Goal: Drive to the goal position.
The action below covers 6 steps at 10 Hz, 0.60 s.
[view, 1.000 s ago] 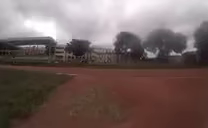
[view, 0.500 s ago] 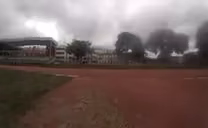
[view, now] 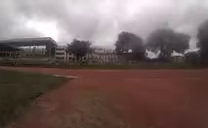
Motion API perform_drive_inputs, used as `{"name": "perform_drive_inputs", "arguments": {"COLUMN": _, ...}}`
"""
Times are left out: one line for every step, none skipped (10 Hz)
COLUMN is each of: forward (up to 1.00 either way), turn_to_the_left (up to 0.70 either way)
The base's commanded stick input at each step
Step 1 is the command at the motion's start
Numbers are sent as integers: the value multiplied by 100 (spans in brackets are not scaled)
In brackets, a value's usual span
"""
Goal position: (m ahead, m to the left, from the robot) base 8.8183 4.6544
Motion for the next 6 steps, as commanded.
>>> {"name": "perform_drive_inputs", "arguments": {"forward": 70, "turn_to_the_left": 0}}
{"name": "perform_drive_inputs", "arguments": {"forward": 70, "turn_to_the_left": 0}}
{"name": "perform_drive_inputs", "arguments": {"forward": 70, "turn_to_the_left": 0}}
{"name": "perform_drive_inputs", "arguments": {"forward": 70, "turn_to_the_left": 0}}
{"name": "perform_drive_inputs", "arguments": {"forward": 70, "turn_to_the_left": 0}}
{"name": "perform_drive_inputs", "arguments": {"forward": 70, "turn_to_the_left": 0}}
